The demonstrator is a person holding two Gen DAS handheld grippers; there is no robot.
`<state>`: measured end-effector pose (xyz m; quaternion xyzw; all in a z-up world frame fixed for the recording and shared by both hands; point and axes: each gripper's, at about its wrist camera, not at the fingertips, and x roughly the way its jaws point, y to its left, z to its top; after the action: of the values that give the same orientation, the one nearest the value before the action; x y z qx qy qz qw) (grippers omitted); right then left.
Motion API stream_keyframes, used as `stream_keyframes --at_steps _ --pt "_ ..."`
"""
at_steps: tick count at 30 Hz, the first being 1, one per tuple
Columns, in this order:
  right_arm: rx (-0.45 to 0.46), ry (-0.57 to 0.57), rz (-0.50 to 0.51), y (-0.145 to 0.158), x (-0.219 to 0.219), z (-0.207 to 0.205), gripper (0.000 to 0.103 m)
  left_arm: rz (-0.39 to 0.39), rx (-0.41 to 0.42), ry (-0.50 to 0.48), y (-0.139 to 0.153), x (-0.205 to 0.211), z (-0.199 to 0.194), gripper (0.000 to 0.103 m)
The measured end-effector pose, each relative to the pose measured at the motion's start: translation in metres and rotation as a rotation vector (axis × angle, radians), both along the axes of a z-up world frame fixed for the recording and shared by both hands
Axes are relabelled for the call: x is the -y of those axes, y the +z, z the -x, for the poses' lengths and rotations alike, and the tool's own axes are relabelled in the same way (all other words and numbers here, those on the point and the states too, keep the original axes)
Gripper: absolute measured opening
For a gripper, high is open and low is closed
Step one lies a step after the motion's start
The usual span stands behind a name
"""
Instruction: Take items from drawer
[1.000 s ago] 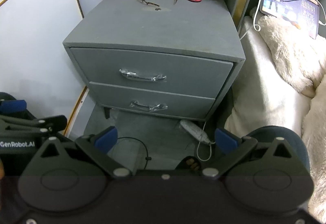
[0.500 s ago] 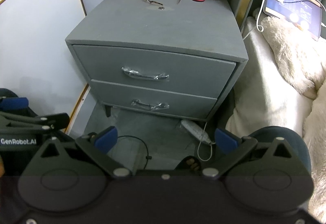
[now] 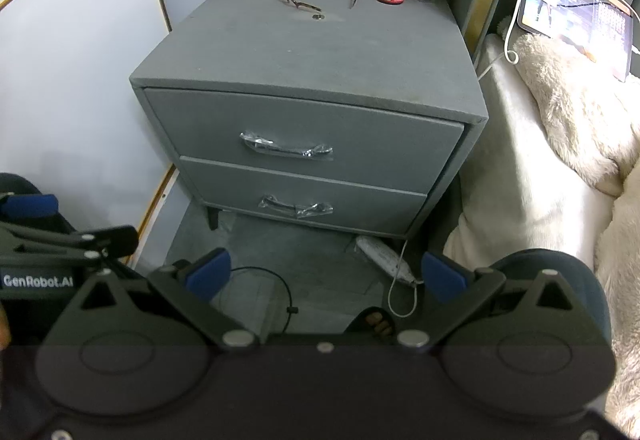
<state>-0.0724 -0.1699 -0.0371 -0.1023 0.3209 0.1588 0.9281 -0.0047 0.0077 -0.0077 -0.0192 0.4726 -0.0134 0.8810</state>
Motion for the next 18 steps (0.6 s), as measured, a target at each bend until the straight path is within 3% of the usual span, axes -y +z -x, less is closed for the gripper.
stream_keyframes --at_steps 18 --pt "0.004 0.002 0.004 -0.0015 0.0005 -0.0008 0.103 0.015 -0.008 -0.003 -0.0030 -0.0034 -0.0011 0.103"
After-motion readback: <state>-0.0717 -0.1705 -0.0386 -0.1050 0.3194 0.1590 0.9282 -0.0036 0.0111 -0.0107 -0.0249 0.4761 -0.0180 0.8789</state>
